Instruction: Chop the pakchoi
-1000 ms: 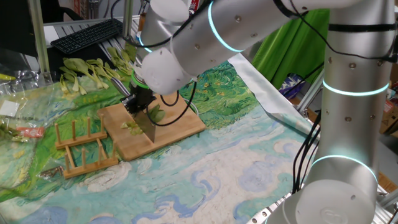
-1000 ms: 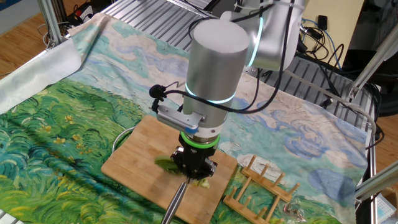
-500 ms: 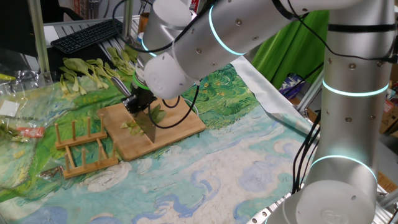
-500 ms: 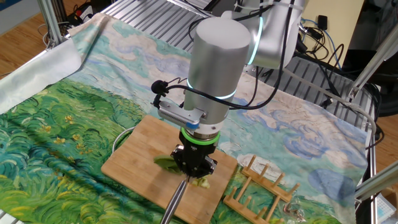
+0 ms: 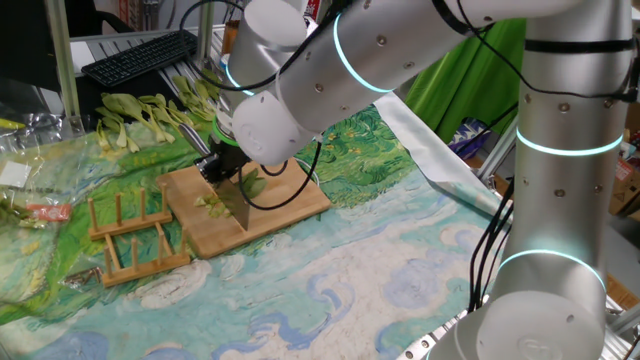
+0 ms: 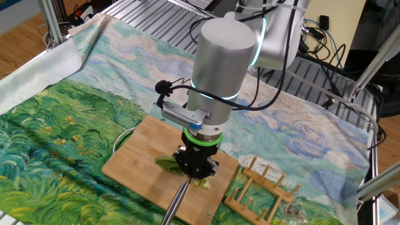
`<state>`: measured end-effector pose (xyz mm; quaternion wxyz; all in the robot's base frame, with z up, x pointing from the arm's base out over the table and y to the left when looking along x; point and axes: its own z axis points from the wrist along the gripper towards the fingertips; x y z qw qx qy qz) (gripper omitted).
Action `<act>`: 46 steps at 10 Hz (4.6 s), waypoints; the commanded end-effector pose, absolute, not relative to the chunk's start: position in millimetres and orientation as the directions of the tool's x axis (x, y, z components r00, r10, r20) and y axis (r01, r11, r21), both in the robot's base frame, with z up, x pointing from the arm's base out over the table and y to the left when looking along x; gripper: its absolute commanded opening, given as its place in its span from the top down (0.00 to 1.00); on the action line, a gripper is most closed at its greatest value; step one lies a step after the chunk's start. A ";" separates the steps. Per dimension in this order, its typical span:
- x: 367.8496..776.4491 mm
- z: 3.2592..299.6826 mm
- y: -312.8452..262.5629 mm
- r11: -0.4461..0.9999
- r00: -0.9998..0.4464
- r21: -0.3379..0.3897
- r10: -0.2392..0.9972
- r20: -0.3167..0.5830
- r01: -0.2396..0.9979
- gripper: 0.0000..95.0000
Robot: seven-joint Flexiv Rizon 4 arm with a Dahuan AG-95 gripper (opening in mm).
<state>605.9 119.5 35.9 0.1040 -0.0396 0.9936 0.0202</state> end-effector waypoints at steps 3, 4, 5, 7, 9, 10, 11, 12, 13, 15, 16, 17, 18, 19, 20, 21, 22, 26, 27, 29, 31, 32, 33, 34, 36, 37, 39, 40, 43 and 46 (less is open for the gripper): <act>611.7 33.9 124.1 0.997 -0.977 0.017 -0.076 -0.200 -0.081 1.00; 611.3 34.4 123.5 0.996 -0.983 0.017 -0.078 -0.168 -0.082 1.00; 610.5 33.9 123.9 0.996 -0.985 0.026 -0.079 -0.152 -0.084 1.00; 606.0 30.5 126.5 0.997 -0.987 0.037 -0.067 -0.147 -0.073 1.00; 598.5 28.7 127.2 0.996 -0.985 0.059 -0.050 -0.166 -0.060 1.00; 596.5 35.0 125.1 0.996 -0.984 0.057 -0.055 -0.170 -0.066 1.00; 596.2 40.2 123.8 0.996 -0.981 0.057 -0.059 -0.184 -0.071 1.00; 596.0 40.3 123.8 0.996 -0.982 0.055 -0.059 -0.180 -0.070 1.00; 595.9 39.5 124.2 0.996 -0.983 0.055 -0.059 -0.177 -0.069 1.00; 595.9 40.9 123.7 0.996 -0.985 0.053 -0.060 -0.165 -0.069 1.00; 595.0 43.6 123.2 0.996 -0.985 0.053 -0.060 -0.162 -0.069 1.00; 593.5 47.7 122.3 0.996 -0.985 0.052 -0.064 -0.161 -0.074 1.00; 592.0 51.4 121.5 0.996 -0.985 0.052 -0.067 -0.161 -0.076 1.00; 591.2 53.4 121.1 0.996 -0.985 0.054 -0.067 -0.161 -0.076 1.00; 590.3 55.6 120.5 0.995 -0.985 0.052 -0.073 -0.156 -0.082 1.00; 590.1 56.2 120.4 0.995 -0.984 0.048 -0.082 -0.157 -0.090 1.00; 589.8 57.0 120.2 0.994 -0.983 0.037 -0.092 -0.156 -0.099 1.00; 587.0 62.7 117.5 0.993 -0.982 0.027 -0.106 -0.156 -0.112 1.00; 586.6 62.0 115.7 0.993 -0.982 0.027 -0.108 -0.156 -0.114 1.00; 587.5 62.2 114.9 0.993 -0.982 0.027 -0.110 -0.156 -0.115 1.00; 588.9 62.3 113.2 0.993 -0.982 0.028 -0.110 -0.154 -0.116 1.00; 590.0 62.6 111.9 0.993 -0.982 0.028 -0.111 -0.153 -0.117 1.00; 592.3 62.9 108.9 0.992 -0.982 0.028 -0.117 -0.150 -0.122 1.00; 593.3 62.8 108.1 0.992 -0.982 0.028 -0.118 -0.150 -0.123 1.00; 594.5 60.9 106.6 0.992 -0.982 0.029 -0.113 -0.151 -0.119 1.00; 595.1 61.2 106.1 0.992 -0.982 0.029 -0.114 -0.151 -0.120 1.00; 596.4 61.2 104.3 0.992 -0.982 0.028 -0.116 -0.149 -0.122 1.00; 596.4 61.1 104.3 0.992 -0.982 0.027 -0.115 -0.150 -0.120 1.00; 596.8 59.5 104.3 0.993 -0.983 0.028 -0.109 -0.145 -0.114 1.00; 596.8 59.5 104.3 0.994 -0.984 0.023 -0.104 -0.142 -0.109 1.00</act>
